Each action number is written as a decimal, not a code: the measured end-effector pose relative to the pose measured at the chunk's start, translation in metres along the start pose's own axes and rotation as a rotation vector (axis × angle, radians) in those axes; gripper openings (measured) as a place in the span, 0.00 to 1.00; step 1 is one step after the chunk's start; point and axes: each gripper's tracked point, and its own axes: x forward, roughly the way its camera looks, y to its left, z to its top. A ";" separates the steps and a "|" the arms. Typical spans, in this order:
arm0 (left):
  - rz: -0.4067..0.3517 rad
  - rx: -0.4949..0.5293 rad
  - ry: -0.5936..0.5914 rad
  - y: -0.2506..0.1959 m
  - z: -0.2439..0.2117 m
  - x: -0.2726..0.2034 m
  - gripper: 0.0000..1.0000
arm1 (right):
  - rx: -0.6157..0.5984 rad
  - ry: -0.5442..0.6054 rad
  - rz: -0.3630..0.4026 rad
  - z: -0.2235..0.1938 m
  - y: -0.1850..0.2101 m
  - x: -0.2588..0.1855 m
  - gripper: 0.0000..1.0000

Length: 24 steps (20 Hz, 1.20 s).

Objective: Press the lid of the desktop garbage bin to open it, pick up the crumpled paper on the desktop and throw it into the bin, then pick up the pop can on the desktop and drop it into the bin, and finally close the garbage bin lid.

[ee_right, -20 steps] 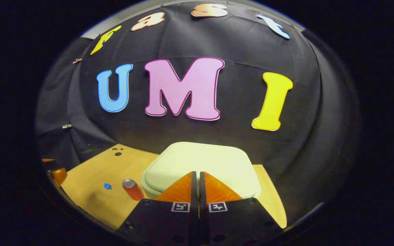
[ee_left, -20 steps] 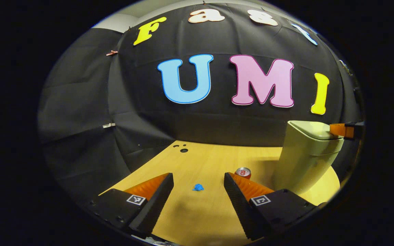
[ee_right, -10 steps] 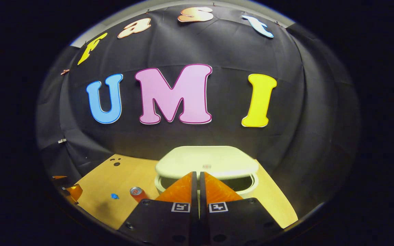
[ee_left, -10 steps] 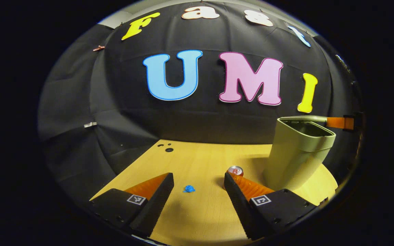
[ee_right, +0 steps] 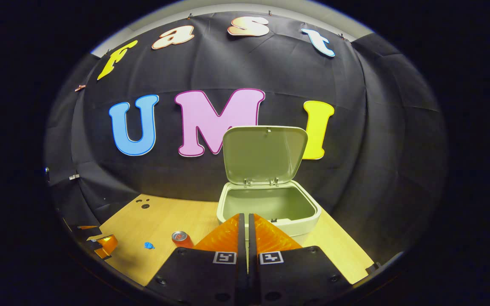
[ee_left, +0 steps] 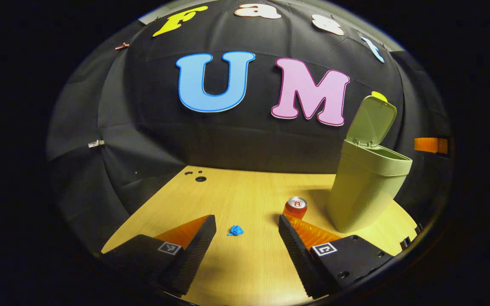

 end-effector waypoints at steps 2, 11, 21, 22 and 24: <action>0.006 -0.002 0.022 0.009 -0.007 0.006 0.96 | -0.008 0.012 -0.006 -0.008 0.003 -0.007 0.05; -0.006 0.018 0.126 0.025 -0.044 0.057 0.96 | -0.028 0.068 -0.038 -0.031 0.005 -0.040 0.31; -0.014 0.070 0.221 0.032 -0.094 0.139 0.96 | -0.044 0.184 -0.100 -0.074 -0.012 -0.077 0.98; -0.012 0.074 0.237 0.033 -0.100 0.148 0.96 | -0.036 0.197 -0.102 -0.078 -0.012 -0.079 0.98; -0.012 0.074 0.275 0.032 -0.112 0.162 0.96 | -0.030 0.223 -0.107 -0.085 -0.013 -0.083 0.98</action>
